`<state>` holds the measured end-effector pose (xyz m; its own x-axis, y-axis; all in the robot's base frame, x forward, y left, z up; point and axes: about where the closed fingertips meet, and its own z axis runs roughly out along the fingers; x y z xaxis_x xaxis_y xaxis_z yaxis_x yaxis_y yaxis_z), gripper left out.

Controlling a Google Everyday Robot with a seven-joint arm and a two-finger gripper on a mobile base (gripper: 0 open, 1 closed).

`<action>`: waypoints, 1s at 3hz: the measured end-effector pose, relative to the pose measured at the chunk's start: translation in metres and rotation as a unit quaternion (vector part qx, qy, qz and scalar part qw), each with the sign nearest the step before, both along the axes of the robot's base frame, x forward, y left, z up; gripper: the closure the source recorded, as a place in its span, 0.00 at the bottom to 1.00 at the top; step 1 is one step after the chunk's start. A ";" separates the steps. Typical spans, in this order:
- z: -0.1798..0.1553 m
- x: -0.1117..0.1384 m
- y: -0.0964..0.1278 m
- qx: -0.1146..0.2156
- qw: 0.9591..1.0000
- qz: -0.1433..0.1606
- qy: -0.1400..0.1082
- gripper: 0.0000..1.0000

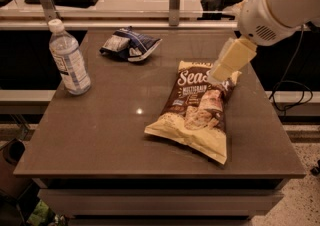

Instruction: Pick blue chip bag

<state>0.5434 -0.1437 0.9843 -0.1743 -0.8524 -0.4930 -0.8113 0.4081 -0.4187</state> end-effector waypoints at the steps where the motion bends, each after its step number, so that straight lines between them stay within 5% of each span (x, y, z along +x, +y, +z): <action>1: -0.003 0.044 0.013 0.006 0.999 -0.028 -0.029 0.00; 3: -0.017 0.121 0.079 0.011 1.000 -0.007 -0.023 0.00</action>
Offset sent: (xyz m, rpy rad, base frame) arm 0.1364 0.0729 -0.0166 0.0305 -0.0777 -0.0596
